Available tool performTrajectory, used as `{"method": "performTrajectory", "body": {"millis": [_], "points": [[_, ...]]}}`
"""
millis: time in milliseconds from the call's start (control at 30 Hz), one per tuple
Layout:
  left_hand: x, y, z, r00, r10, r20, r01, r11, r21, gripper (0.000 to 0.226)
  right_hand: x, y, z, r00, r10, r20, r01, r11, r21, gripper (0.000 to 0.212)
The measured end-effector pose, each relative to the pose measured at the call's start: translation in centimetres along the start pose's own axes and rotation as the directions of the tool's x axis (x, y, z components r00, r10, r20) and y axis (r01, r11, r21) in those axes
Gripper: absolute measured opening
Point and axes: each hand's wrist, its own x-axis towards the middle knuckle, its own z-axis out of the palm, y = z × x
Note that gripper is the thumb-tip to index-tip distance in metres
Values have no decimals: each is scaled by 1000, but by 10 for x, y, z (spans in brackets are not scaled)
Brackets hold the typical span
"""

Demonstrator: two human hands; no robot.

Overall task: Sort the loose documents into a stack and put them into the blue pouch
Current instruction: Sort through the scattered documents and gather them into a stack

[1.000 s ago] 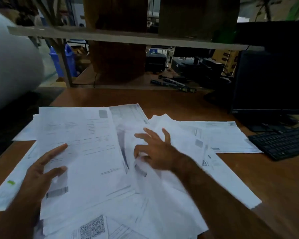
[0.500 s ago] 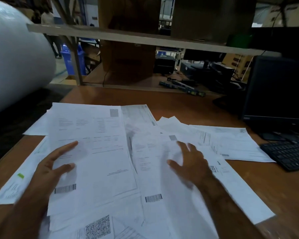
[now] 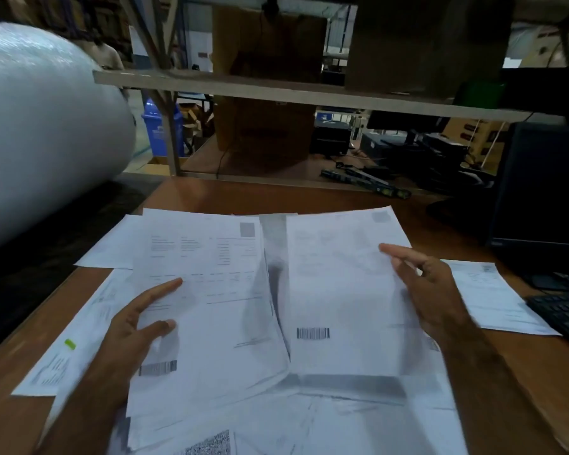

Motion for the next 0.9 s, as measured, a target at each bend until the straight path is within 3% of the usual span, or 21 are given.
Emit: {"method": "performTrajectory", "body": {"millis": [100, 167, 267, 333, 400, 500, 600, 700, 800, 900], "points": [[3, 2, 6, 999, -34, 13, 34, 999, 41, 57, 0, -15, 4, 996, 29, 85, -62, 910, 411, 40], [4, 7, 12, 999, -20, 51, 16, 997, 77, 57, -4, -21, 19, 982, 44, 185, -132, 857, 498, 51], [5, 20, 21, 997, 7, 79, -18, 989, 145, 62, -14, -15, 49, 970, -34, 239, -9, 984, 175, 63], [6, 25, 28, 994, 35, 107, -47, 993, 105, 67, -19, -12, 66, 968, -45, 248, 46, 999, 2, 63], [3, 26, 28, 989, 93, 118, -98, 995, 38, 67, -25, -5, 80, 948, -35, 316, 6, 996, 92, 68], [13, 18, 17, 985, 112, 128, -126, 986, 113, 49, -33, -1, 96, 919, -13, 394, -36, 993, 115, 67], [20, 20, 15, 982, 81, 173, -107, 983, 147, 57, -39, -3, 112, 909, 3, 416, -58, 991, 119, 59], [4, 34, 31, 979, 67, 192, -116, 960, 254, 57, -42, -9, 125, 941, -92, 327, 83, 996, 42, 56], [-8, 22, 32, 983, 111, 145, -128, 985, 114, 50, -40, -17, 130, 925, -197, 325, 241, 965, -101, 54], [-6, 6, 15, 994, 88, 64, -92, 994, 51, 43, -30, -21, 102, 909, -185, 373, 281, 934, -222, 52]]}}
